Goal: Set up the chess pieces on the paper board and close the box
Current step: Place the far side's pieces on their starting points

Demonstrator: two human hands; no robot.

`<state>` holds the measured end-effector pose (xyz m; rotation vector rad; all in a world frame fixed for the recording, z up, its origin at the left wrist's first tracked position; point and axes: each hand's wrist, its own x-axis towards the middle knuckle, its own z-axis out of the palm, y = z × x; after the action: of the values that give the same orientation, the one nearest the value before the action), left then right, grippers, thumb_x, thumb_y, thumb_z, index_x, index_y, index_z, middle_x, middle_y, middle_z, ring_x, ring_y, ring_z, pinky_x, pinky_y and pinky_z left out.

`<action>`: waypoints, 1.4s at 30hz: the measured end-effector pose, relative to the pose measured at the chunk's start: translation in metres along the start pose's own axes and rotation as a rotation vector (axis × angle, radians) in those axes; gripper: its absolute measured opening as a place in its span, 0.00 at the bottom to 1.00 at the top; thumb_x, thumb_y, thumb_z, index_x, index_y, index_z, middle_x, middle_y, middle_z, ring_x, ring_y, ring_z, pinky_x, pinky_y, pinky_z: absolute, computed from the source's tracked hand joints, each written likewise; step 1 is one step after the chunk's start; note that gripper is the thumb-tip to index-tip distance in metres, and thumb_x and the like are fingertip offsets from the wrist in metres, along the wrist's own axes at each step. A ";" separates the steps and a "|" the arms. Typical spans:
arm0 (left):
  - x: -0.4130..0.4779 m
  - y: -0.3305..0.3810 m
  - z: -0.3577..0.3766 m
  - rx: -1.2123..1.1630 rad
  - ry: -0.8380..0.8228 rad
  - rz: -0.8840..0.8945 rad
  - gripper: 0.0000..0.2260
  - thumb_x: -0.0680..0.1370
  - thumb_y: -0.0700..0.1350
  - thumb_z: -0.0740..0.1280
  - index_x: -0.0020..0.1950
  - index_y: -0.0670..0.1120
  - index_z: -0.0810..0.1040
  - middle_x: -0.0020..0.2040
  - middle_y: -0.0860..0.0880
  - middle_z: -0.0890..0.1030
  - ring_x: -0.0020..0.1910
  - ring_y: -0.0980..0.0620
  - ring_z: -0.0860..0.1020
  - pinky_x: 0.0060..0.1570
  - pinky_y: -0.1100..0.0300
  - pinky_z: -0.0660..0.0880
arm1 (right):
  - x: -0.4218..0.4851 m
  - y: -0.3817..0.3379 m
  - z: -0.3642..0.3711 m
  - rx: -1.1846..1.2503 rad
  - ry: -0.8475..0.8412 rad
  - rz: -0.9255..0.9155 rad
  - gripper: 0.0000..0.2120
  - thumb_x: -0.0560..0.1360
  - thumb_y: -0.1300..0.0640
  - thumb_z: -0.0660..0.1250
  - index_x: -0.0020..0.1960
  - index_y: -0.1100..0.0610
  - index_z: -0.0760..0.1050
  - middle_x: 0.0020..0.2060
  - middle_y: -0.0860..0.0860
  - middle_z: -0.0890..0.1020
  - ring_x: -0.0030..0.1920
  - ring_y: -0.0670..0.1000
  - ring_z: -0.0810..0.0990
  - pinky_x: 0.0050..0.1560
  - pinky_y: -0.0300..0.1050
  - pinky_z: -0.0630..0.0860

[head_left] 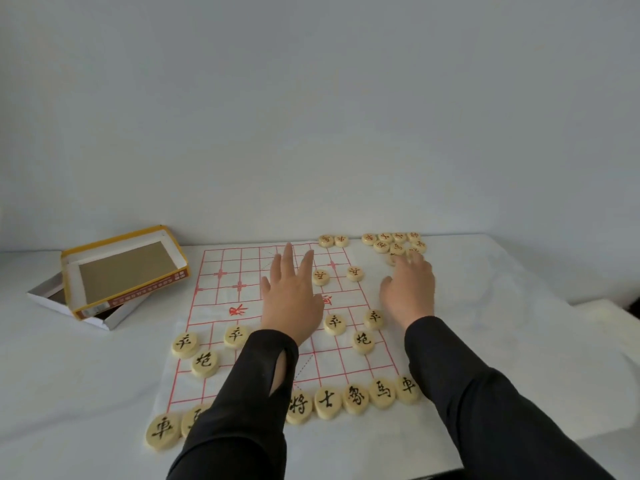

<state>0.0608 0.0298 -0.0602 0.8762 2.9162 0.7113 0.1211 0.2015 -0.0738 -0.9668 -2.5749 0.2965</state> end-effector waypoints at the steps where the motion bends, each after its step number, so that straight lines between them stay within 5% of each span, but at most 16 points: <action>1: 0.002 0.001 0.003 0.007 -0.008 -0.006 0.31 0.79 0.47 0.59 0.77 0.52 0.45 0.77 0.47 0.40 0.75 0.45 0.40 0.73 0.45 0.47 | 0.000 0.014 0.004 -0.022 -0.012 0.056 0.22 0.78 0.55 0.58 0.71 0.58 0.64 0.72 0.58 0.62 0.71 0.58 0.61 0.71 0.51 0.60; 4: 0.007 0.006 0.008 -0.012 -0.022 -0.011 0.30 0.80 0.47 0.58 0.77 0.52 0.45 0.77 0.47 0.40 0.75 0.45 0.39 0.74 0.45 0.46 | 0.001 0.046 0.014 -0.013 -0.113 0.180 0.33 0.78 0.44 0.56 0.76 0.58 0.50 0.76 0.59 0.48 0.75 0.59 0.50 0.74 0.55 0.51; 10: 0.020 0.006 0.018 -0.038 -0.009 -0.034 0.29 0.80 0.47 0.58 0.76 0.52 0.46 0.77 0.48 0.40 0.75 0.46 0.39 0.74 0.46 0.46 | 0.045 0.051 0.026 -0.036 -0.179 0.133 0.43 0.75 0.33 0.53 0.77 0.56 0.39 0.76 0.57 0.43 0.76 0.58 0.45 0.74 0.56 0.46; 15: 0.023 0.004 0.020 -0.064 -0.003 -0.054 0.29 0.80 0.48 0.59 0.76 0.53 0.47 0.77 0.49 0.41 0.76 0.47 0.40 0.74 0.46 0.48 | 0.080 0.044 0.035 -0.066 -0.172 -0.161 0.33 0.77 0.40 0.56 0.76 0.51 0.49 0.77 0.53 0.48 0.76 0.55 0.46 0.75 0.54 0.46; 19: 0.024 0.005 0.023 -0.057 -0.007 -0.051 0.28 0.80 0.48 0.59 0.76 0.53 0.48 0.77 0.49 0.41 0.76 0.47 0.41 0.74 0.48 0.48 | 0.096 0.034 0.040 -0.120 -0.173 -0.347 0.25 0.77 0.46 0.57 0.72 0.48 0.59 0.70 0.52 0.63 0.71 0.55 0.59 0.72 0.51 0.55; 22: 0.025 0.003 0.023 -0.041 -0.019 -0.049 0.28 0.80 0.48 0.59 0.76 0.53 0.48 0.77 0.49 0.41 0.76 0.47 0.41 0.74 0.48 0.49 | 0.104 0.030 0.043 -0.183 -0.191 -0.435 0.25 0.77 0.48 0.55 0.73 0.47 0.59 0.68 0.52 0.65 0.69 0.54 0.60 0.71 0.50 0.58; 28: 0.025 0.001 0.021 -0.073 -0.026 -0.062 0.28 0.80 0.47 0.60 0.76 0.53 0.49 0.77 0.50 0.42 0.76 0.48 0.42 0.74 0.48 0.50 | 0.097 0.036 0.043 -0.179 -0.211 -0.426 0.23 0.78 0.51 0.54 0.73 0.51 0.60 0.73 0.49 0.62 0.72 0.52 0.58 0.72 0.48 0.55; 33: 0.021 0.002 0.019 -0.092 -0.037 -0.049 0.26 0.80 0.48 0.59 0.76 0.53 0.52 0.77 0.51 0.44 0.76 0.48 0.43 0.74 0.49 0.50 | 0.083 0.041 0.041 -0.023 -0.017 -0.306 0.16 0.77 0.53 0.56 0.60 0.56 0.75 0.60 0.51 0.76 0.60 0.52 0.70 0.63 0.47 0.67; 35: 0.022 0.002 0.018 -0.101 -0.032 -0.042 0.25 0.80 0.48 0.59 0.75 0.53 0.54 0.77 0.51 0.45 0.76 0.48 0.43 0.74 0.48 0.51 | 0.083 0.039 0.038 -0.033 0.021 -0.320 0.17 0.78 0.53 0.55 0.62 0.57 0.74 0.61 0.51 0.74 0.62 0.52 0.69 0.65 0.46 0.64; 42: 0.027 -0.006 0.017 -0.154 -0.006 -0.079 0.26 0.79 0.47 0.59 0.76 0.52 0.53 0.77 0.51 0.48 0.76 0.49 0.45 0.74 0.49 0.51 | 0.115 -0.002 0.029 0.022 -0.194 -0.358 0.20 0.78 0.58 0.59 0.70 0.56 0.66 0.66 0.53 0.72 0.67 0.53 0.68 0.66 0.47 0.65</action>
<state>0.0374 0.0466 -0.0754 0.7432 2.8258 0.9100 0.0276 0.2751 -0.0684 -0.4723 -2.8492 0.3309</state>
